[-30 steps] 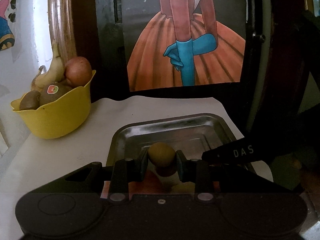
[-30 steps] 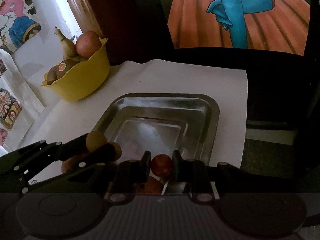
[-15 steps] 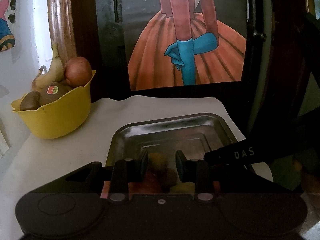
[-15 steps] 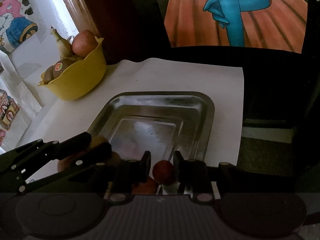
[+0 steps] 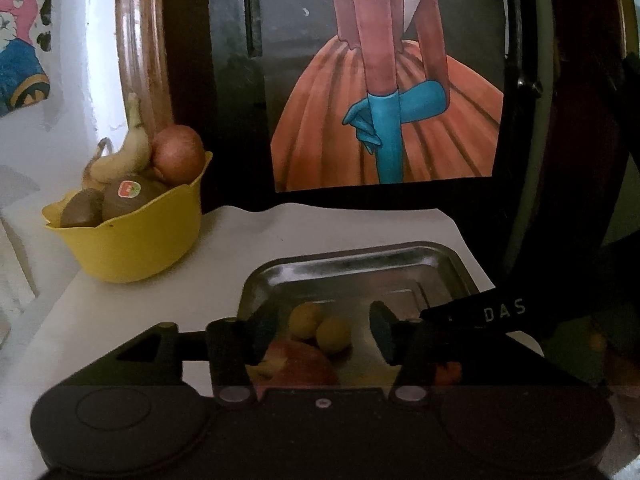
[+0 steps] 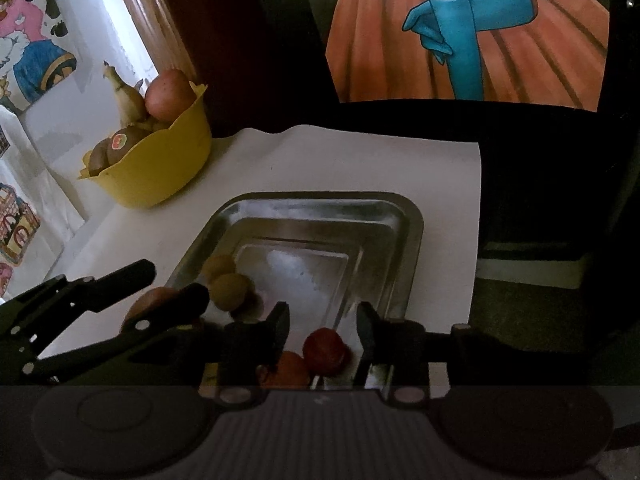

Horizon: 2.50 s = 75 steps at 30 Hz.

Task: Organize fruits
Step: 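Open the left tool to drop the kiwis while the right tool releases the tomato in the tray, then withdraw both open tools up and away from the tray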

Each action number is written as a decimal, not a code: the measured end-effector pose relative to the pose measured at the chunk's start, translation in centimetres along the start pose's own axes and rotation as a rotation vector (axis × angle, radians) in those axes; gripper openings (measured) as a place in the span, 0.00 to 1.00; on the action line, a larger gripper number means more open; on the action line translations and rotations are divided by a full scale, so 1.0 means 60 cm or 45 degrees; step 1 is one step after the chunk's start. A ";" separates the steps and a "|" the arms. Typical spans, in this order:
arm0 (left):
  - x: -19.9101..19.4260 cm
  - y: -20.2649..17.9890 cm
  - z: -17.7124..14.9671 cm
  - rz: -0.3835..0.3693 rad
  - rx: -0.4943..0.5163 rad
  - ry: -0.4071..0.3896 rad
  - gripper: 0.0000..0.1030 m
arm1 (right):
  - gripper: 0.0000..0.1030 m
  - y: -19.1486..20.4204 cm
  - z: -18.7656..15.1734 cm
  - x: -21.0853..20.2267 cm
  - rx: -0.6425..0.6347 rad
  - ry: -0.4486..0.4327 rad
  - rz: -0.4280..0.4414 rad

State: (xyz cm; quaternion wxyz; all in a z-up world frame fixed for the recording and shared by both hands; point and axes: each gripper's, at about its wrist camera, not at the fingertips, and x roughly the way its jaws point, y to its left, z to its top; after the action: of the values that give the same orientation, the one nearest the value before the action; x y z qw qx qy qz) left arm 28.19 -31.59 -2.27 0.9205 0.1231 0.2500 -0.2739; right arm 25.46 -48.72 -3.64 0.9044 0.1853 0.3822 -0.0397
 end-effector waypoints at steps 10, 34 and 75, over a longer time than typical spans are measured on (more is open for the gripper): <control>-0.032 0.021 0.008 0.045 -0.029 -0.043 0.76 | 0.56 0.009 0.002 -0.021 0.001 -0.029 -0.018; -0.110 0.044 0.019 0.137 -0.092 -0.135 0.99 | 0.96 0.029 -0.002 -0.099 -0.010 -0.152 -0.057; -0.285 0.103 -0.062 0.254 -0.241 -0.217 0.99 | 1.00 0.155 -0.132 -0.251 -0.198 -0.482 -0.171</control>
State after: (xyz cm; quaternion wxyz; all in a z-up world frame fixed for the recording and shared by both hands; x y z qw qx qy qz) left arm 17.83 -17.63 4.14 0.9685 0.0362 0.1823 -0.1659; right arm 11.49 -38.26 4.75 0.9669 0.0784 0.2191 -0.1044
